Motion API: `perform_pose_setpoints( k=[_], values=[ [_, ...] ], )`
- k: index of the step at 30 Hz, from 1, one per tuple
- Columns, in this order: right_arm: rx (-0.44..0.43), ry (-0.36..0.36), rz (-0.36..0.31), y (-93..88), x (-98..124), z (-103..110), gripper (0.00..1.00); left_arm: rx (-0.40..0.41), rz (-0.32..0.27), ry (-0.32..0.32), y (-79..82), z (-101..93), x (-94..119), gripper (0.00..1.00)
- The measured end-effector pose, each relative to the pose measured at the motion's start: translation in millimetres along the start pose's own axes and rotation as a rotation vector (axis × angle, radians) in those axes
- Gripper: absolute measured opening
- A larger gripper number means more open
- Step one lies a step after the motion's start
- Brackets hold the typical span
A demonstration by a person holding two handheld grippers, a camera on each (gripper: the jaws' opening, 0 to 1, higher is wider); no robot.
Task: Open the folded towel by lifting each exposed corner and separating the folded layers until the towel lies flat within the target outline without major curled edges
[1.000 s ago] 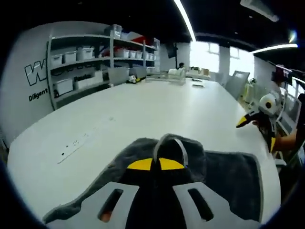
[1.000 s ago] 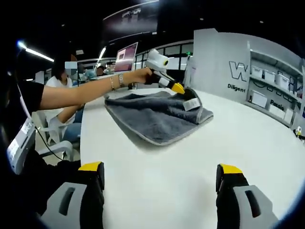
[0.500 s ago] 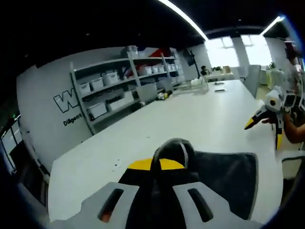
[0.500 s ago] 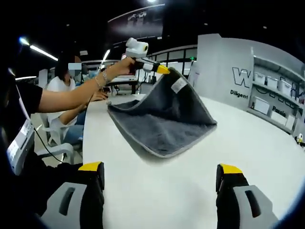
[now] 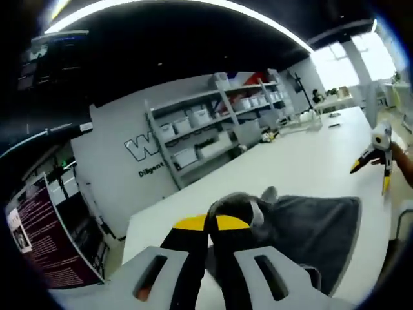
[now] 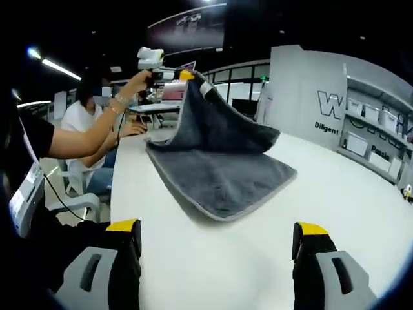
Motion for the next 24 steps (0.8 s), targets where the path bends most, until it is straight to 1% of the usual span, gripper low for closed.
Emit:
perform_pose_setpoints(
  k=[3,6,8,10,13,14,15,16,17,18,22,24],
  values=[
    [0.001,0.003,0.004,2.3,-4,-1,0.99,-0.011,-0.003,0.078,-0.4,21.2,19,0.02],
    [0.005,0.009,0.006,5.4,-7,-1,0.99,-0.020,0.012,0.128,-5.9,34.2,31,0.02],
    [0.007,0.009,0.006,7.0,-9,-1,0.99,-0.039,0.022,0.155,-9.6,38.7,37,0.02],
    [0.012,0.016,0.006,9.6,-12,0,0.99,-0.073,0.051,0.211,-17.3,47.2,47,0.02],
    [0.019,0.025,0.011,13.4,-16,0,0.99,-0.103,0.084,0.278,-28.0,57.2,58,0.02],
    [0.021,0.027,0.013,14.5,-18,0,0.99,-0.109,0.092,0.291,-30.1,59.1,60,0.02],
    [0.021,0.029,0.011,15.8,-19,1,0.99,-0.137,0.113,0.314,-35.0,60.6,64,0.02],
    [0.015,0.031,0.002,17.2,-20,1,0.99,-0.148,0.123,0.321,-37.4,60.5,66,0.02],
    [0.003,0.040,-0.017,19.6,-22,2,0.99,-0.200,0.154,0.333,-43.7,58.8,68,0.02],
    [-0.001,0.047,-0.023,21.0,-23,3,0.99,-0.233,0.191,0.341,-49.9,56.5,70,0.02],
    [0.010,0.043,-0.008,23.1,-26,4,0.99,-0.301,0.263,0.331,-70.8,42.2,73,0.02],
    [0.014,0.047,0.001,24.0,-27,6,0.99,-0.325,0.295,0.319,-83.9,31.1,74,0.02]
  ],
)
Point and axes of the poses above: the point that each gripper's makers call its tool centre point, and the gripper's own axes: x roughly backward along the fingers, z roughly to its left, y roughly out of its top, the point moved 6 cm from there along x, roughly backward along the fingers, and after that the axes turned 13 degrees about y, right-handed, at the moved point
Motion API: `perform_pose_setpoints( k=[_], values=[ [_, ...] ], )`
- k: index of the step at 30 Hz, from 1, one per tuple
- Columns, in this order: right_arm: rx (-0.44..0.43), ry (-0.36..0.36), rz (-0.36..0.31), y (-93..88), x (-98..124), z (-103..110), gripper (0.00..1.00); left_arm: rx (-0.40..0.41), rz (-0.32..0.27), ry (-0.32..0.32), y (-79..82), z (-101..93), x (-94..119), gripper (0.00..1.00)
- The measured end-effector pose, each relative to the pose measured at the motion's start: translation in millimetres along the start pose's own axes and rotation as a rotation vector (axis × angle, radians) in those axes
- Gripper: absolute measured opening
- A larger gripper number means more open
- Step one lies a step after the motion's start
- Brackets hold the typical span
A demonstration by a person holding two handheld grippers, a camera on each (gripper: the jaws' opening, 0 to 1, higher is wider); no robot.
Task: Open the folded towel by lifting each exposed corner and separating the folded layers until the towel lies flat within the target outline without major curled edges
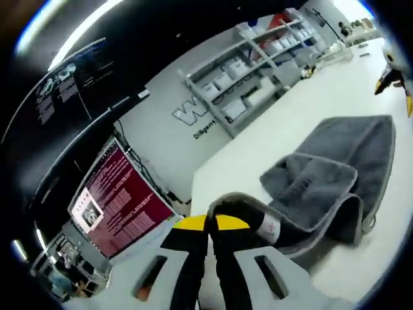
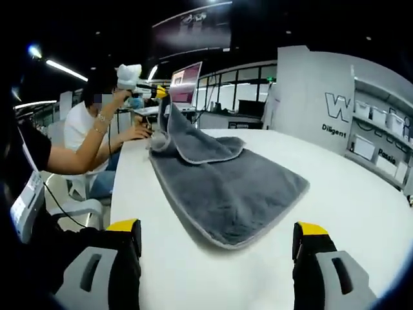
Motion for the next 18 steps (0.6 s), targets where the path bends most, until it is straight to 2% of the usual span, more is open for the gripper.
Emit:
perform_pose_setpoints(
  k=[5,7,12,18],
  values=[
    [0.009,0.005,0.017,2.4,-2,1,0.99,-0.058,0.028,-0.035,-13.6,-28.1,1,0.02],
    [0.012,0.008,0.020,3.8,-3,1,0.99,-0.048,0.031,-0.063,-19.5,-39.1,1,0.02],
    [0.012,0.013,0.023,7.8,-7,0,0.99,0.017,0.039,-0.239,-33.2,-82.1,2,0.02],
    [0.019,0.022,0.038,8.2,-11,1,0.99,0.023,0.053,-0.293,-43.4,-107.6,-4,0.02]
  ],
)
Point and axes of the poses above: the point that each gripper's makers call its tool centre point, and the gripper's own axes: x roughly backward along the fingers, z roughly to its left, y roughly out of its top, the point moved 6 cm from there along x, roughly backward along the fingers, and after that the axes turned 13 degrees about y, right-handed, at the moved point
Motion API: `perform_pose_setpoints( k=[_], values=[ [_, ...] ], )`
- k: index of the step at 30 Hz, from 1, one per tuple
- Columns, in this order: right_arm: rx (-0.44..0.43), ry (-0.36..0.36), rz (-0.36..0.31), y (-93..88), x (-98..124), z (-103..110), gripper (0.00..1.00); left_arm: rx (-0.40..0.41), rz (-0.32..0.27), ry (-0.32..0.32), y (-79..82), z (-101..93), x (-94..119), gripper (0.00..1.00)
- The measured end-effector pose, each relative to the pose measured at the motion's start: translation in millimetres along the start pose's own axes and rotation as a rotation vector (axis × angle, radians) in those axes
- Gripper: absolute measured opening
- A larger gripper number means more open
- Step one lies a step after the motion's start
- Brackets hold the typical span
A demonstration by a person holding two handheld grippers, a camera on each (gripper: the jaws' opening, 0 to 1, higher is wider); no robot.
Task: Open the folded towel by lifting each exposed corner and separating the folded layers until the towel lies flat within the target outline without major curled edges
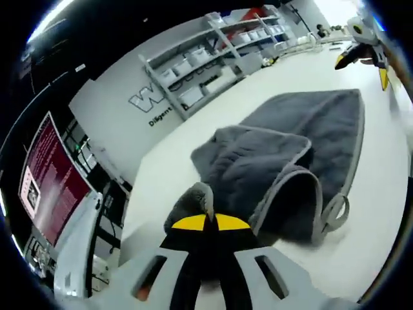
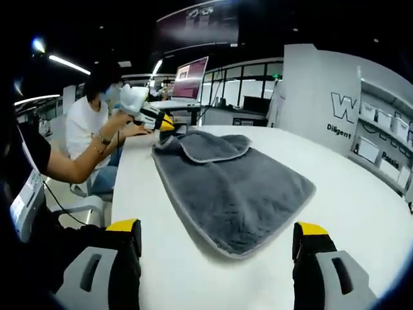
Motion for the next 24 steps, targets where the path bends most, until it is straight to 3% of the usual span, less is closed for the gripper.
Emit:
perform_pose_setpoints(
  k=[4,5,8,18,24],
  values=[
    [0.000,0.002,0.003,0.4,-1,1,0.99,0.001,0.013,-0.018,-3.8,-6.0,-4,0.03],
    [0.000,0.002,0.003,0.5,-2,1,0.99,0.011,0.040,-0.074,-12.1,-18.2,-14,0.03],
    [0.002,-0.001,0.005,0.6,-2,2,0.99,0.046,0.026,-0.112,-15.0,-24.3,-21,0.04],
    [0.001,0.000,0.026,-1.1,-4,3,0.99,0.112,0.011,-0.156,-17.0,-21.2,-20,0.07],
    [0.001,0.006,0.030,0.4,-7,2,0.99,0.210,-0.053,-0.191,-5.6,-13.2,-1,0.25]
  ],
)
Point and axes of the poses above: the point that each gripper's makers call its tool centre point, and the gripper's own axes: x roughly backward along the fingers, z roughly to its left, y roughly out of its top, the point moved 6 cm from there along x, roughly backward along the fingers, and after that the axes turned 13 degrees about y, right-handed, at the moved point
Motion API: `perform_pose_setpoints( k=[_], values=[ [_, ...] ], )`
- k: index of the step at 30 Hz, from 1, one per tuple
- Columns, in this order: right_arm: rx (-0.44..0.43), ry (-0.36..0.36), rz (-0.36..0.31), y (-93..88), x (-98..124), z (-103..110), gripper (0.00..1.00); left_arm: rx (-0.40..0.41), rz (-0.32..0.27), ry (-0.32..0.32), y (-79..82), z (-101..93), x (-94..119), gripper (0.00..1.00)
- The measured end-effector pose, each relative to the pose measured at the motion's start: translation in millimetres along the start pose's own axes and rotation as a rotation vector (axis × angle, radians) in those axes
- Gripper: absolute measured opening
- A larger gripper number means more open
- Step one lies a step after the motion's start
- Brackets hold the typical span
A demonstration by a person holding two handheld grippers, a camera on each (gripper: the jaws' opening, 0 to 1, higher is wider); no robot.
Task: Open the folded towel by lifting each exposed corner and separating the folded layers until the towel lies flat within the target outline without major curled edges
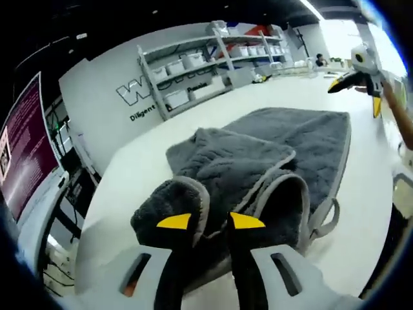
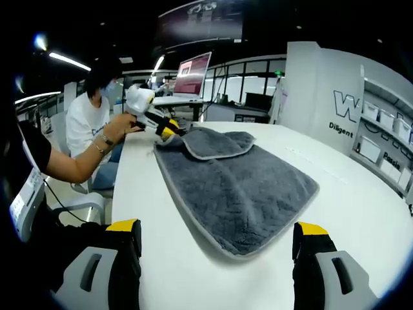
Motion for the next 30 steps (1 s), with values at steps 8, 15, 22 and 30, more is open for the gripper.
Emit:
perform_pose_setpoints(
  k=[8,15,22,30],
  values=[
    [0.000,0.005,-0.001,3.0,-3,-1,0.99,0.090,-0.099,-0.059,16.7,-7.5,30,0.48],
    [-0.006,0.005,0.003,4.6,-5,-3,0.99,0.148,-0.139,-0.094,21.1,-15.1,48,0.77],
    [-0.008,0.007,0.004,7.8,-9,-7,0.99,0.162,-0.150,-0.100,19.0,-17.0,49,0.97],
    [-0.010,0.011,0.007,16.2,-13,-14,0.99,0.179,-0.137,-0.100,9.8,-19.2,48,0.99]
  ],
)
Point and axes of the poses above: the point that each gripper's makers call its tool centre point, and the gripper's own axes: x roughly backward along the fingers, z roughly to its left, y roughly out of its top, the point moved 6 cm from there along x, roughly backward along the fingers, and after that the axes turned 13 degrees about y, right-handed, at the moved point
